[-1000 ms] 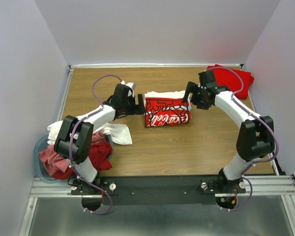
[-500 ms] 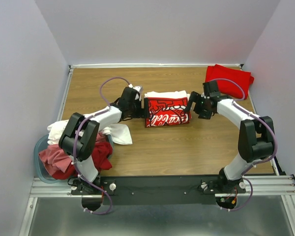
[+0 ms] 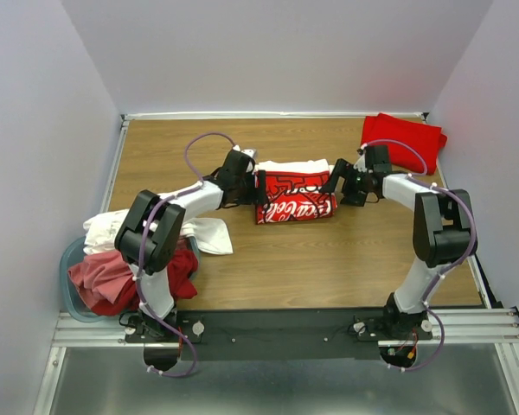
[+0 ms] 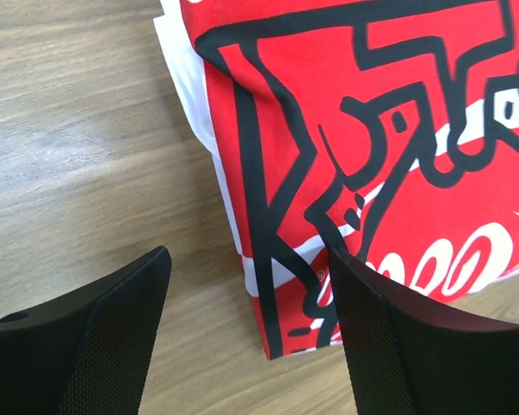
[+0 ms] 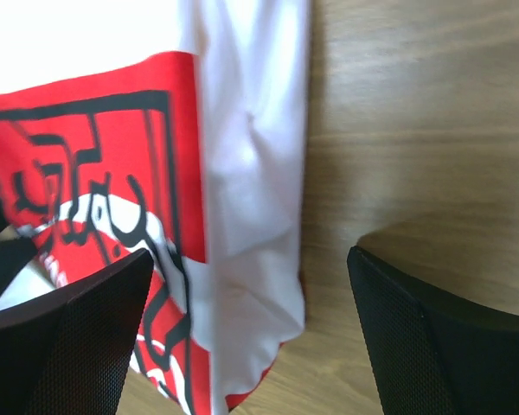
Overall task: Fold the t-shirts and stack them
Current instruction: Neatly place the folded tshirt to the corner, then reset both grippers
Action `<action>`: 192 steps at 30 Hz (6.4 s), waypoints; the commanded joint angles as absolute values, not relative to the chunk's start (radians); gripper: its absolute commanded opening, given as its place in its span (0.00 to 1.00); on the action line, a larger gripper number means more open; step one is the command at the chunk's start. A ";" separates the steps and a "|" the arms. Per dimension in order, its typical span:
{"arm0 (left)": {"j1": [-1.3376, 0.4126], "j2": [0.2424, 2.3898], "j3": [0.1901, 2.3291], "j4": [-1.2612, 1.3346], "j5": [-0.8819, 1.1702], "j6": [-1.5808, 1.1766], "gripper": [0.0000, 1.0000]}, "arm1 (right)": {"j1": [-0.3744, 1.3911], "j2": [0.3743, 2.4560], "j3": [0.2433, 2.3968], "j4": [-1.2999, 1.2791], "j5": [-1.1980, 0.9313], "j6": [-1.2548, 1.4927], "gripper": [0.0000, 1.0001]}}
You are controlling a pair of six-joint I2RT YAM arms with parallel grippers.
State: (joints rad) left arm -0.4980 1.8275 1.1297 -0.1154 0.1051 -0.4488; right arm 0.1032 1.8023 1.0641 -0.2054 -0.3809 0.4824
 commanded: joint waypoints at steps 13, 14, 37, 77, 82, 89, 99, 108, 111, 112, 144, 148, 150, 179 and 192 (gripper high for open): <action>-0.540 1.940 1.219 -0.155 0.067 -0.423 0.69 | 0.100 2.029 1.135 -0.106 -0.598 0.388 0.73; -0.543 1.944 1.223 -0.155 0.067 -0.423 0.69 | 0.103 2.037 1.138 -0.103 -0.597 0.388 0.70; -0.522 1.721 1.198 -0.236 0.084 -0.393 0.98 | 0.141 2.028 1.497 -0.423 -0.155 0.256 0.01; -0.512 1.549 0.790 -0.147 0.121 -0.462 0.98 | -0.077 2.427 2.502 -0.729 0.065 0.179 0.01; -0.512 1.551 0.775 -0.141 0.121 -0.463 0.98 | -0.133 2.396 2.505 -0.706 -0.050 0.283 0.00; -0.511 1.555 0.755 -0.124 0.121 -0.469 0.98 | -0.215 2.370 2.493 -0.652 -0.227 0.434 0.01; -0.512 1.565 0.710 -0.107 0.117 -0.468 0.98 | -0.262 2.332 2.468 -0.608 -0.307 0.515 0.01; -0.512 1.571 0.689 -0.094 0.120 -0.469 0.98 | -0.317 2.301 2.457 -0.561 -0.362 0.574 0.01; -0.512 1.566 0.684 -0.095 0.121 -0.469 0.98 | -0.333 2.302 2.445 -0.554 -0.373 0.581 0.01; -0.512 1.565 0.683 -0.095 0.120 -0.469 0.98 | -0.340 2.301 2.439 -0.552 -0.376 0.580 0.01; -0.514 1.390 0.699 -0.186 0.114 -0.486 0.98 | -0.360 2.257 2.218 -0.538 0.213 0.187 1.00; -0.514 1.342 0.701 -0.187 0.094 -0.485 0.98 | -0.357 2.139 2.054 -0.467 0.207 0.210 1.00; -0.514 1.316 0.703 -0.187 0.072 -0.486 0.98 | -0.354 2.093 1.960 -0.440 0.203 0.212 1.00; -0.517 0.767 0.692 -0.213 -0.250 -0.526 0.98 | 0.327 1.213 0.901 -0.359 0.218 0.531 1.00; -0.517 0.646 0.706 -0.293 -0.370 -0.519 0.98 | 0.491 1.172 0.881 -0.382 0.288 0.574 1.00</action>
